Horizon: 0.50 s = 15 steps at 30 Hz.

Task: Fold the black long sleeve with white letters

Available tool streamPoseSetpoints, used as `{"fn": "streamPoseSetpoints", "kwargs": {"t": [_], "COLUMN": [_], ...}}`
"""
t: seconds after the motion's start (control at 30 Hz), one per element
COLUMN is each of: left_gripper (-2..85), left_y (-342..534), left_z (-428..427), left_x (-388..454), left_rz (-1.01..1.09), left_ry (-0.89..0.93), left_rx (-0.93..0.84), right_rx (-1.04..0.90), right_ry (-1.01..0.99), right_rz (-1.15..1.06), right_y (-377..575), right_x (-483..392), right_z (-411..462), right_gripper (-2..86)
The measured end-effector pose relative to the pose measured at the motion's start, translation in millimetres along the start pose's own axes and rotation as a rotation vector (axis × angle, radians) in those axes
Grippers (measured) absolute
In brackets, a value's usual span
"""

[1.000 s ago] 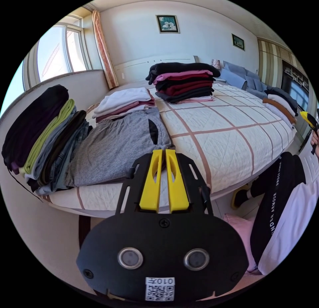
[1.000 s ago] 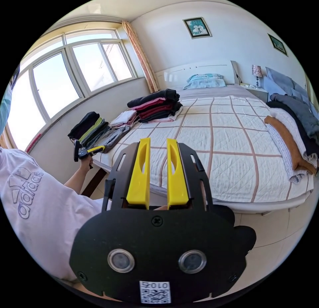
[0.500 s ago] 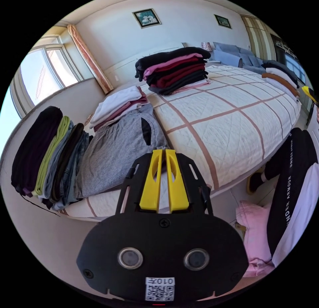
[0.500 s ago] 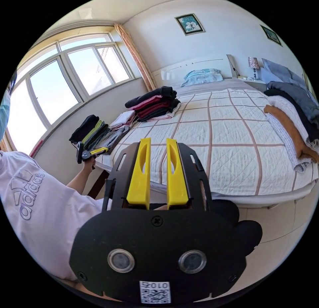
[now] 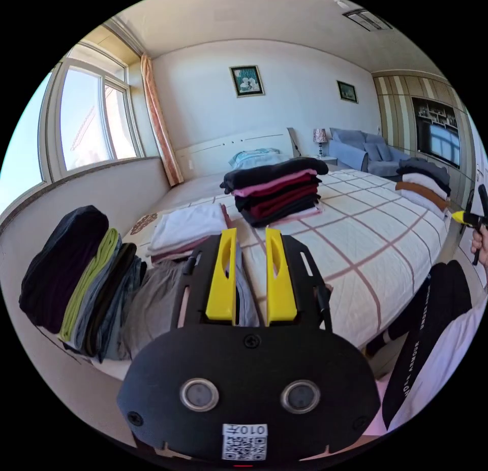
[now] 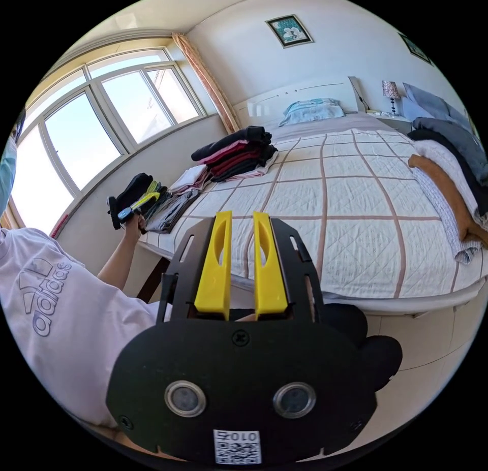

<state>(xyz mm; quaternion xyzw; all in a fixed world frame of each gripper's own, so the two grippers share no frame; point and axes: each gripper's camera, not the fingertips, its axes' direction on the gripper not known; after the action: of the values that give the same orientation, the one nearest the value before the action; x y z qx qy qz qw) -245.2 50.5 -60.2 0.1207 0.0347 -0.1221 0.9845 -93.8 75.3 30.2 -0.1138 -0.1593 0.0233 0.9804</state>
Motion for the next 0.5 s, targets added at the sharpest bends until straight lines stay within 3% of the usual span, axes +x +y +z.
{"fn": "streamPoseSetpoints", "kwargs": {"t": [0.17, 0.37, 0.5], "left_gripper": [13.0, 14.7, 13.0], "left_y": [-80.4, -103.2, -109.9], "left_z": [99.9, 208.3, 221.6], "left_x": [-73.7, -130.0, -141.7], "left_rz": [-0.291, -0.625, -0.717], "left_ry": [0.231, 0.351, 0.408], "left_rx": [0.078, -0.149, -0.097], "right_rx": [-0.006, -0.023, -0.018], "right_ry": [0.025, 0.084, 0.09], "right_rz": [0.015, 0.058, 0.082], "right_y": [-1.5, 9.6, 17.0], "right_x": [9.0, 28.4, 43.9], "right_z": [-4.6, -20.1, -27.6], "right_gripper": [7.9, 7.7, 7.4]}}
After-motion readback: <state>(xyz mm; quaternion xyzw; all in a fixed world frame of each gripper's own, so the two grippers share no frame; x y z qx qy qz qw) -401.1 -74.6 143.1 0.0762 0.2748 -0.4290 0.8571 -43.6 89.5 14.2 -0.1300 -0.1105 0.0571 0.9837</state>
